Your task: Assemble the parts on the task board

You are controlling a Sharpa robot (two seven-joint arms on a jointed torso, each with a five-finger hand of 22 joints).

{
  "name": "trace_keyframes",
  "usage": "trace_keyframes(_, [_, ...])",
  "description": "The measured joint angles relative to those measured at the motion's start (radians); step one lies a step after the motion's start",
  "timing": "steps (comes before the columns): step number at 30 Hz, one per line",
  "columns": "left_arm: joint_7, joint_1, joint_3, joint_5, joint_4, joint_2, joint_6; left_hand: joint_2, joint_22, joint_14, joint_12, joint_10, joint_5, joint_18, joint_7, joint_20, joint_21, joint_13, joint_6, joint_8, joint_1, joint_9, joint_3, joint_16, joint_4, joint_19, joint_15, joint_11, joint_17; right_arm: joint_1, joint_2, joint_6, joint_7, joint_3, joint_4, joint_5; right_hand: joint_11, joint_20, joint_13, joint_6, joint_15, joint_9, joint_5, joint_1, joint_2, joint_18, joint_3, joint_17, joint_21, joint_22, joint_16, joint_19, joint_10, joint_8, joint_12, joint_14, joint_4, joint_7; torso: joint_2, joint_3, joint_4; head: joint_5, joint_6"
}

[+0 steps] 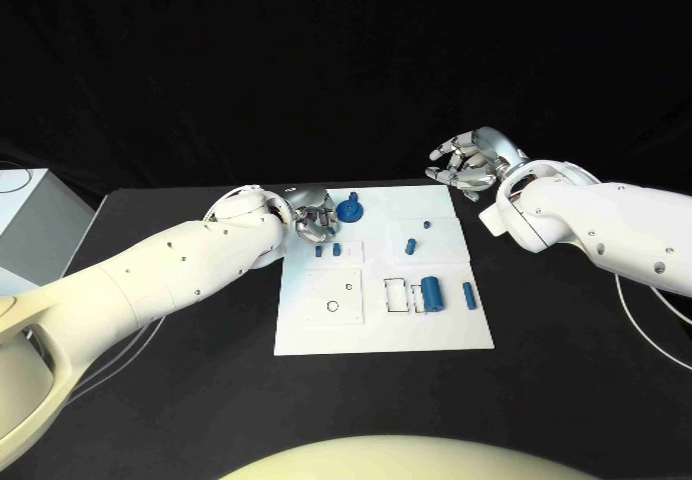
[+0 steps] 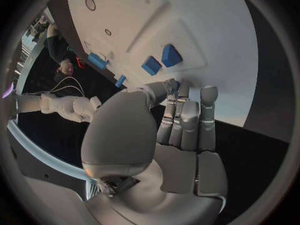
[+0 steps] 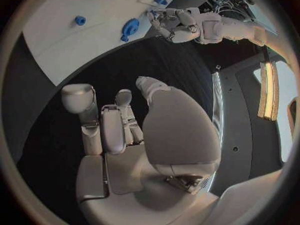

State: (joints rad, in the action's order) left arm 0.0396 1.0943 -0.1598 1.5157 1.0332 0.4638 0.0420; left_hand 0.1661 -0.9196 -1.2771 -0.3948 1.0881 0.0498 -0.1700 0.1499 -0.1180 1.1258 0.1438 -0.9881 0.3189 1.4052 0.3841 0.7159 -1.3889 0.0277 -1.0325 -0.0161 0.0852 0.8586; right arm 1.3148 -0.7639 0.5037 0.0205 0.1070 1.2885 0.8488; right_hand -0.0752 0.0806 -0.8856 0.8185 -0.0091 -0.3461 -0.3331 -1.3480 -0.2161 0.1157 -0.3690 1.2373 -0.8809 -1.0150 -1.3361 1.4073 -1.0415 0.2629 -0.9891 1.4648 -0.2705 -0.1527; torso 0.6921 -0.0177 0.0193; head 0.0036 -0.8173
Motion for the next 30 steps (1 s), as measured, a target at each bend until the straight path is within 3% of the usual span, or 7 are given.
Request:
trace_keyframes(8, [-0.001,0.0,0.002,0.0,0.001,0.001,0.003,0.0,0.002,0.005,0.009,-0.007,0.0,0.0,0.001,-0.005,-0.001,0.004,0.001,-0.009,0.0,0.0,-0.003,0.004,0.003,0.006,-0.002,0.006,-0.004,0.0,0.0,0.0,0.0,0.0,0.0,0.0,0.0,0.0,0.0,0.0,0.0,0.0,0.0,0.0,0.0,0.0,0.0,0.0,0.0,0.0,0.0,0.0,0.0,0.0,0.0,0.0,0.0,0.0,0.0,0.0,0.0,-0.001,0.0])
trace_keyframes(13, [-0.001,-0.003,0.005,0.0,0.001,0.002,0.004,0.005,0.017,0.03,0.042,-0.039,0.0,0.0,0.006,-0.009,-0.014,0.004,0.071,-0.07,-0.005,-0.027,0.004,0.011,0.01,0.031,-0.009,0.013,-0.04,-0.001,0.0,0.0,0.0,0.0,-0.001,0.0,0.0,0.0,0.0,0.0,0.0,0.0,0.0,0.0,0.0,0.0,0.0,0.0,0.0,0.0,0.0,0.0,0.0,0.0,0.0,0.0,0.0,0.0,0.0,-0.0001,-0.0002,0.0,0.0])
trace_keyframes(17, [0.001,-0.003,0.005,0.001,0.001,0.004,0.007,0.011,0.026,0.046,0.059,-0.052,0.0,0.0,0.004,-0.015,-0.023,0.003,0.089,-0.087,-0.011,-0.036,0.006,0.016,0.012,0.043,-0.015,0.019,-0.061,-0.001,0.0,0.0,0.0,0.0,-0.001,0.0,0.0,0.0,0.0,0.0,0.0,0.0,0.0,0.0,0.0,0.0,0.0,0.0,0.0,0.0,0.0,0.0,0.0,0.0,0.0,0.0,0.0,0.0,0.0,-0.0004,-0.0002,0.001,0.001])
trace_keyframes(30, [0.004,-0.004,0.005,0.0,0.012,0.009,0.013,0.023,0.038,0.061,0.085,-0.07,0.0,0.0,-0.002,-0.02,-0.03,-0.009,0.109,-0.108,-0.023,-0.047,0.01,0.022,0.01,0.059,-0.022,0.029,-0.088,-0.001,-0.001,0.0,0.0,0.0,0.0,-0.001,0.0,0.0,0.0,0.0,0.0,0.0,0.0,0.0,0.0,0.0,0.0,0.0,0.0,0.0,0.0,0.0,0.0,0.0,0.0,0.0,0.0,0.0,0.001,-0.0007,-0.0003,0.0,0.001])
